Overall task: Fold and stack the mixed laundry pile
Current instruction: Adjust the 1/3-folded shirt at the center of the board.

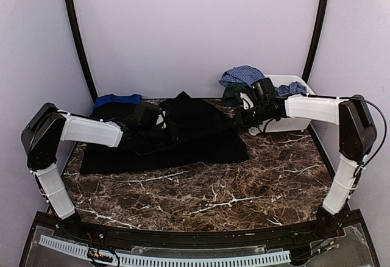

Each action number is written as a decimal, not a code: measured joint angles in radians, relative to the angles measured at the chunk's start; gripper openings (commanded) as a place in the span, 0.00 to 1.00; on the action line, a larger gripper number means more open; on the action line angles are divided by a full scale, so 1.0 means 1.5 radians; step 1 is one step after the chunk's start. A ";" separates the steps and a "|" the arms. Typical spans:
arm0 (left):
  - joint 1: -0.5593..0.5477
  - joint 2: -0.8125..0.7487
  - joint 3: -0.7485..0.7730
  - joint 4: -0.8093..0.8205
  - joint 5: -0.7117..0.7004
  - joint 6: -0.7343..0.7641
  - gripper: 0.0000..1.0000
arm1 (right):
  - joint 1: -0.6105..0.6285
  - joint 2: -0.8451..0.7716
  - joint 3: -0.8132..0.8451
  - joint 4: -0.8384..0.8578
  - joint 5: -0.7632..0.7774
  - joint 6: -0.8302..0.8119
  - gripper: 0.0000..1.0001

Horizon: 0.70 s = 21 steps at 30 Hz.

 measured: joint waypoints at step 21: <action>0.154 0.149 0.114 -0.006 0.039 0.062 0.17 | 0.006 0.257 0.267 0.002 0.061 -0.016 0.20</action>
